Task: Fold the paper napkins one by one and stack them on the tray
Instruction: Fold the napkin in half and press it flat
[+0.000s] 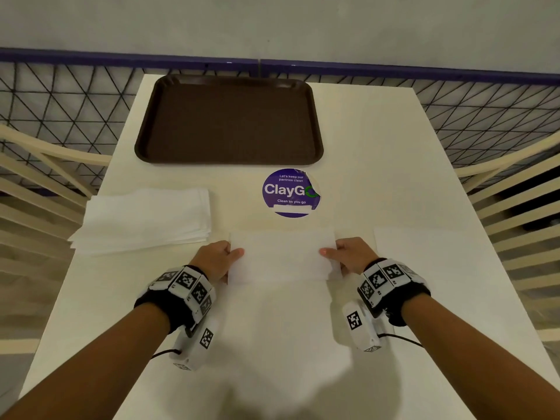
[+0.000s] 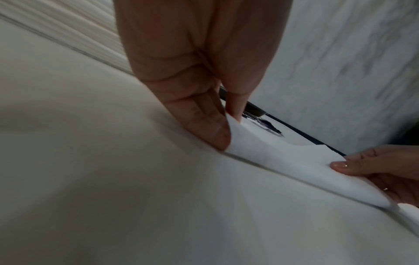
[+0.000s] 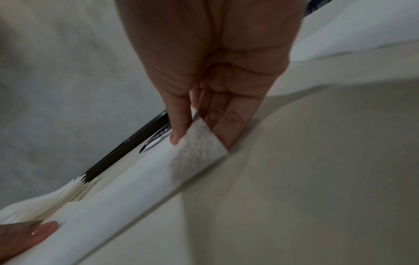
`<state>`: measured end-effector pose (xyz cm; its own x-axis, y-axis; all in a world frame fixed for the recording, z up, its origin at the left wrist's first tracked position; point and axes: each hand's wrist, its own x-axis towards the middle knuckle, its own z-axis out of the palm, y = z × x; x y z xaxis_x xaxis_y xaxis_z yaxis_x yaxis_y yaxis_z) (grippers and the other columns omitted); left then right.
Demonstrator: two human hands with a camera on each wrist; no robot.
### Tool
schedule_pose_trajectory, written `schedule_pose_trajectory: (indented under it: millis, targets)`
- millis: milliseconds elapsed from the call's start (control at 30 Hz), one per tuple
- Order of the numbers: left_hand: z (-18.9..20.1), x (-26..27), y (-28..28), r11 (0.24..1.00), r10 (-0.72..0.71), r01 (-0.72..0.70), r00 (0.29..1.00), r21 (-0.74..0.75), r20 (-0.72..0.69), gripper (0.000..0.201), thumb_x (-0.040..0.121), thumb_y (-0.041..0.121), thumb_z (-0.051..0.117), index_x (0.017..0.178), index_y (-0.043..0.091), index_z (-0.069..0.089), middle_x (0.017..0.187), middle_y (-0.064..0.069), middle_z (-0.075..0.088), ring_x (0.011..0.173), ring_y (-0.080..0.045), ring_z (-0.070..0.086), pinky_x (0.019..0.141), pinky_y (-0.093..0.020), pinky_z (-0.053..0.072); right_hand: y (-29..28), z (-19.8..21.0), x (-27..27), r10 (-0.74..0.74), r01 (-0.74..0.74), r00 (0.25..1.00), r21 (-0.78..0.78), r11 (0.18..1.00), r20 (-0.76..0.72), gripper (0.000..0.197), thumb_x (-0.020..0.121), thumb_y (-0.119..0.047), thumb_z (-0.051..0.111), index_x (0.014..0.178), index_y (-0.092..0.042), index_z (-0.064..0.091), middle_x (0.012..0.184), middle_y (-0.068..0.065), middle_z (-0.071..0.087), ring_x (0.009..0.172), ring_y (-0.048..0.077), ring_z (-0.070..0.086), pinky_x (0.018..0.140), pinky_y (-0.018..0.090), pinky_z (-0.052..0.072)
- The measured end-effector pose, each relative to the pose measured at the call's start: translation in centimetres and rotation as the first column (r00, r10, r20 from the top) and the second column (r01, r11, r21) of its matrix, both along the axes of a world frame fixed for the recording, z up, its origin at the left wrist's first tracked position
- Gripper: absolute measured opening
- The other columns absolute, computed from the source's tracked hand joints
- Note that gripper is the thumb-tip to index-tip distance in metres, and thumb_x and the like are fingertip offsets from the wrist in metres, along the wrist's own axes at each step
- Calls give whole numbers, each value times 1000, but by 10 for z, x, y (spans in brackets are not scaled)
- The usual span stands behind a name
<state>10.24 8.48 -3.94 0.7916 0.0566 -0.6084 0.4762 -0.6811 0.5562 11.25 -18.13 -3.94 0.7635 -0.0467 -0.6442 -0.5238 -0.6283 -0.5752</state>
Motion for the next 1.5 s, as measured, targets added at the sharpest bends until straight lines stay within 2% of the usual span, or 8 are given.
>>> schedule_pose_trajectory:
  millis: [200, 567, 733, 867, 1000, 1100, 1167, 1500]
  targets:
    - [1, 3, -5, 996, -25, 21, 999, 89, 39, 39, 94, 34, 47, 64, 14, 34, 59, -2, 51, 47, -14, 53, 45, -14, 42, 3, 3, 6, 39, -40, 999, -35, 999, -27, 36, 86, -31, 62, 94, 4, 68, 94, 24, 70, 89, 38, 68, 86, 42, 53]
    - [3, 4, -12, 982, -38, 31, 999, 186, 32, 38, 94, 36, 47, 64, 16, 35, 67, -3, 49, 79, -27, 54, 78, -32, 44, 5, 1, 10, 57, -59, 998, -71, 996, -23, 41, 86, -27, 62, 105, 8, 64, 101, 26, 69, 92, 38, 67, 88, 44, 53]
    - [9, 2, -22, 956, -109, 59, 981, 288, 161, 27, 93, 24, 51, 110, 3, 45, 107, -14, 56, 100, -34, 57, 83, -36, 43, 6, -1, 11, 78, -78, 997, -109, 991, -4, 47, 85, -28, 62, 107, 13, 60, 106, 28, 65, 98, 41, 63, 91, 49, 50]
    - [15, -1, -37, 789, -476, 237, 819, 568, 319, 36, 81, 2, 61, 114, 12, 50, 111, -9, 50, 91, -27, 57, 70, -31, 46, 8, 2, 11, 89, -90, 996, -131, 987, -18, 41, 86, -28, 61, 86, 13, 60, 82, 24, 60, 82, 39, 62, 86, 42, 52]
    - [8, -6, -45, 618, -737, 396, 594, 679, 324, 40, 28, -1, 86, 61, 12, 69, 65, -4, 61, 51, -21, 56, 40, -19, 41, 8, 1, 12, 79, -81, 997, -181, 980, -18, 45, 85, -27, 61, 54, -12, 33, 57, 4, 36, 51, 18, 37, 53, 25, 32]
    - [14, -18, -54, 588, -764, 478, 594, 652, 254, 31, 64, 27, 82, 88, 11, 70, 90, -3, 63, 75, -19, 61, 54, -21, 48, 9, 2, 12, 93, -94, 996, -207, 974, -14, 45, 85, -27, 61, 54, -13, 31, 56, 3, 34, 49, 15, 34, 49, 24, 27]
    - [8, -24, -58, 591, -731, 482, 658, 647, 178, 43, 94, 40, 46, 126, 12, 50, 127, -3, 46, 111, -21, 47, 83, -26, 45, 10, 1, 11, 104, -104, 995, -216, 971, -11, 45, 85, -28, 61, 54, -13, 32, 56, 4, 34, 49, 16, 34, 49, 24, 27]
    - [-1, -38, -58, 600, -707, 417, 675, 683, 209, 56, 96, 50, 28, 138, 13, 30, 142, -1, 30, 122, -22, 36, 94, -28, 38, 15, 13, -1, 89, -56, 990, -276, 960, 110, 30, 89, -31, 59, 71, -9, 49, 75, 4, 47, 80, 24, 51, 60, 25, 37]
